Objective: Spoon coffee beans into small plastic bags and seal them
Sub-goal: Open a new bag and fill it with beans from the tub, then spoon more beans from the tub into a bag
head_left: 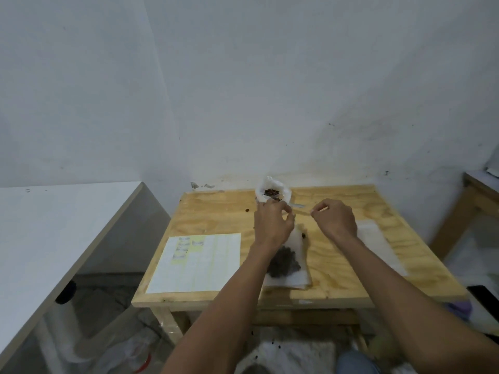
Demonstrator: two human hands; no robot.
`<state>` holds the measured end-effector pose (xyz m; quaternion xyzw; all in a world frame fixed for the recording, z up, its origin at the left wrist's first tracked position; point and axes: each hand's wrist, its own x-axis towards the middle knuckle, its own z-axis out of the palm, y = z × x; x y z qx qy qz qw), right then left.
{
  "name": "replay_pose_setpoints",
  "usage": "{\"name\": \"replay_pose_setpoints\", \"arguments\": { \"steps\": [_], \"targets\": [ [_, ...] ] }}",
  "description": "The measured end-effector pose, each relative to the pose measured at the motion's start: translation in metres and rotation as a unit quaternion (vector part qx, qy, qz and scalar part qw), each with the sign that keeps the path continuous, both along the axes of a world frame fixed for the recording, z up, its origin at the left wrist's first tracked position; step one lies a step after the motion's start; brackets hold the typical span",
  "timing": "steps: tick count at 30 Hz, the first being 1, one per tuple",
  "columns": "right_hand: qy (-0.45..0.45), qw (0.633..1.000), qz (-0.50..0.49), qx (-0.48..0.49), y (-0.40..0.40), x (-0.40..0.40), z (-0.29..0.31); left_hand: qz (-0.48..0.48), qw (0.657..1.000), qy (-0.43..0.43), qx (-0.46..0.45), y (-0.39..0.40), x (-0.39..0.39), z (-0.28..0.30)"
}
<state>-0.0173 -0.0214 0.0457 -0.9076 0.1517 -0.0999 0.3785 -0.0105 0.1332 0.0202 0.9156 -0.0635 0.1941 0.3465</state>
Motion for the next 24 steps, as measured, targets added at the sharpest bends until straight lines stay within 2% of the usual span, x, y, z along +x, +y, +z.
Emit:
{"name": "replay_pose_setpoints", "arguments": {
  "steps": [2,6,12,19,24],
  "targets": [
    [-0.008,0.999,-0.047,-0.006,-0.024,0.002,0.006,-0.033,0.999,0.01,-0.016,-0.026,-0.001,0.006],
    [0.034,0.992,-0.113,-0.037,-0.075,-0.002,0.007,-0.055,0.994,0.099,0.003,-0.079,-0.001,0.005],
    [0.115,0.985,-0.101,-0.073,-0.118,-0.015,-0.013,-0.041,0.983,0.178,-0.011,-0.13,-0.004,-0.007],
    [0.098,0.987,-0.103,-0.069,-0.122,-0.015,-0.022,-0.016,0.979,0.199,-0.034,-0.147,0.002,-0.004],
    [0.08,0.987,-0.123,-0.063,-0.121,-0.014,-0.016,0.014,0.976,0.186,-0.109,-0.152,0.003,-0.006]
  ]
}}
